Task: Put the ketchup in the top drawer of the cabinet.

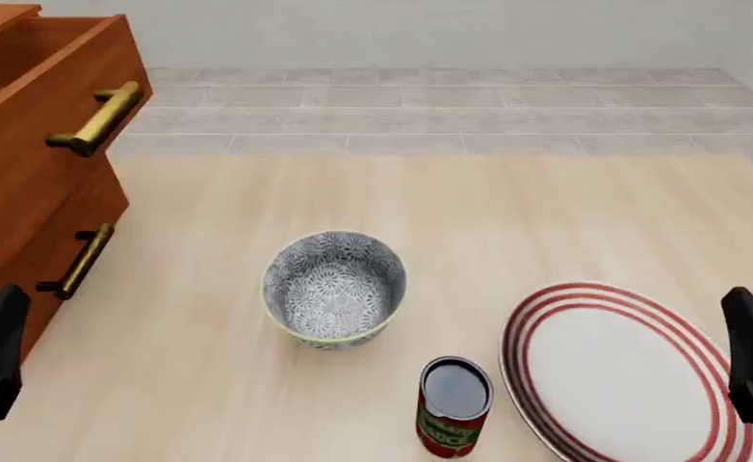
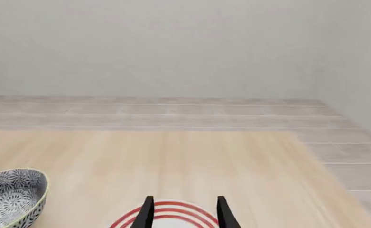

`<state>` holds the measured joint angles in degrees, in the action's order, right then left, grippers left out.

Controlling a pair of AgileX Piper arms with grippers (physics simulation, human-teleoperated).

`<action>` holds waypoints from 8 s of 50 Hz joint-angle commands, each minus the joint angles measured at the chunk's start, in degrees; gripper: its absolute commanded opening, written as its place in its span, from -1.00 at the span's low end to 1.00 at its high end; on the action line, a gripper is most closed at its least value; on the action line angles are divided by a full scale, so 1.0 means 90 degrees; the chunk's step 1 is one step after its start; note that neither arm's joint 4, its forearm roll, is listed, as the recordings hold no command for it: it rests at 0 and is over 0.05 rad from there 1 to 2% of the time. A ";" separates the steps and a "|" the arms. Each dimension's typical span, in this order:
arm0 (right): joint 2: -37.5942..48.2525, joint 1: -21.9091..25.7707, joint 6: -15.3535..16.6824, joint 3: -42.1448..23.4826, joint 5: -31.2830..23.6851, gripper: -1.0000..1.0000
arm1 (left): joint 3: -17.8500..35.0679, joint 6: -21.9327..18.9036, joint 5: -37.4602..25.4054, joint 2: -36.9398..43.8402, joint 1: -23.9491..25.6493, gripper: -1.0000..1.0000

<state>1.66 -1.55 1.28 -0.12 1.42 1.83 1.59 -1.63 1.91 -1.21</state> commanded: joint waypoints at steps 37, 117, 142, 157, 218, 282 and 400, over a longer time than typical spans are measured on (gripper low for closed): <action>0.0436 0.0539 -0.0038 -0.0009 0.0164 1.00 | 0.1265 -0.0777 -0.0531 0.1725 0.3566 1.00; 0.0651 0.0875 -0.0448 0.0011 0.0348 1.00 | 0.2223 -0.1485 0.5369 1.0749 0.6830 1.00; 0.0683 0.0910 -0.0453 0.0011 0.0345 1.00 | 0.2589 -0.1384 0.5167 1.0961 0.6967 1.00; 0.0756 0.0938 -0.0443 0.0012 0.0391 1.00 | 0.2855 -0.1192 0.5154 1.1290 0.7012 1.00; 0.1056 0.1022 -0.0408 0.0009 0.0576 1.00 | 0.3104 -0.0996 0.4217 1.0299 0.7079 -1.00; 0.1543 0.1248 -0.0426 0.0012 0.0855 1.00 | 0.2730 -0.0637 0.0925 0.4664 0.4833 -1.00; 0.1804 0.1271 -0.0499 0.0012 0.1054 1.00 | 0.5532 -0.1649 -0.4056 0.1610 0.1814 -1.00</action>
<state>17.19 9.82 -3.26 -0.01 10.35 48.70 -11.08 -36.46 15.07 17.67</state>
